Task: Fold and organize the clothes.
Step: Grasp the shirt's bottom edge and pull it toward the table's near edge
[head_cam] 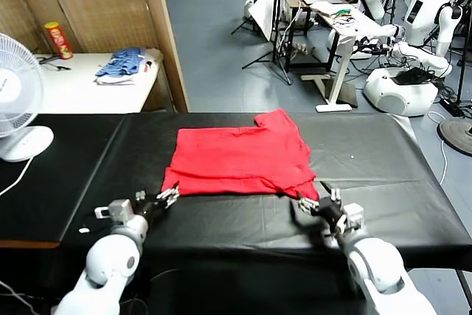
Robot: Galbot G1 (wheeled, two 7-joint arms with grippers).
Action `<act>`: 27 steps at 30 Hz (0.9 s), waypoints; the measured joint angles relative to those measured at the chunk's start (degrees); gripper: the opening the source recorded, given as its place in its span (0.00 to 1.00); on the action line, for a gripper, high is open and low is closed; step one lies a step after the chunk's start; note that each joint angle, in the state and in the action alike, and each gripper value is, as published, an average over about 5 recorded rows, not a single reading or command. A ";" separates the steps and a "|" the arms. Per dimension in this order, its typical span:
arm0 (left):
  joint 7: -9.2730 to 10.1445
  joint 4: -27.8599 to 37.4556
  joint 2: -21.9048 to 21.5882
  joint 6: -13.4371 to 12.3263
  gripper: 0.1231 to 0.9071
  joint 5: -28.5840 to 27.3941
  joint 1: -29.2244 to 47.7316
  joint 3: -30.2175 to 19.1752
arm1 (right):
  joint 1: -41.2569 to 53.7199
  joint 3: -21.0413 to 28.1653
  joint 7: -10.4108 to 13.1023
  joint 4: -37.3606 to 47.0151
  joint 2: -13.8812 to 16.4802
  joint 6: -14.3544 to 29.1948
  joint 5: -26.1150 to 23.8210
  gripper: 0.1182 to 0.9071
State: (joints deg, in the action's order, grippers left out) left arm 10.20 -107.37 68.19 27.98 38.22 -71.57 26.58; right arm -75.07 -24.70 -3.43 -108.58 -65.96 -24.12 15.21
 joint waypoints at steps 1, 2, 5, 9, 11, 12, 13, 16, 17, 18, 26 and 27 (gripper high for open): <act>-0.08 0.20 -0.01 0.08 0.80 0.20 -0.02 0.06 | -0.07 0.01 0.12 0.09 -0.05 -0.01 0.05 0.27; -0.15 0.40 -0.03 0.16 0.75 0.41 -0.03 0.14 | -0.15 0.01 0.30 0.10 -0.09 -0.06 0.16 0.21; -0.38 0.94 -0.08 0.29 0.54 0.82 -0.05 0.31 | -0.43 -0.17 1.38 -0.39 0.01 -0.85 1.16 0.05; -0.40 0.68 -0.42 0.61 0.27 0.07 -0.52 0.25 | -0.90 -0.96 3.60 -2.52 0.96 -4.07 4.17 0.01; -0.13 0.01 -0.85 1.03 0.13 -1.28 -1.08 0.07 | -1.39 -1.48 4.73 -4.25 1.71 -6.32 5.76 0.01; 0.09 -0.47 -1.17 1.35 0.07 -2.04 -1.46 -0.05 | -1.72 -1.75 5.20 -5.21 2.09 -7.44 6.33 0.01; 0.37 -1.03 -1.56 1.73 0.05 -2.70 -1.89 -0.15 | -2.13 -2.01 5.63 -6.23 2.41 -8.59 6.70 0.01; 1.17 -3.12 -3.08 2.97 0.01 -3.97 -3.58 -0.31 | -4.12 -2.75 6.68 -9.68 2.93 -11.79 6.87 0.01; 1.32 -3.94 -3.68 3.30 0.02 -4.28 -4.31 -0.30 | -5.05 -3.02 6.97 -10.89 2.92 -12.58 6.64 0.01; 1.37 -4.79 -4.28 3.55 0.01 -4.57 -5.11 -0.25 | -6.10 -3.29 7.19 -12.12 2.84 -13.13 6.33 0.01; 1.28 -12.60 -8.68 4.33 0.01 -4.97 -13.39 1.91 | -14.87 -5.27 8.33 -18.95 1.26 -13.89 4.88 0.01; 1.27 -13.50 -9.06 4.36 0.01 -5.07 -14.43 2.28 | -15.67 -5.44 8.34 -19.35 1.06 -13.91 4.87 0.01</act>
State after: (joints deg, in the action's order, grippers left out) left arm 11.47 -120.87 59.13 32.34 33.15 -86.01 28.86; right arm -90.74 -30.13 4.91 -127.93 -64.90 -38.03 20.08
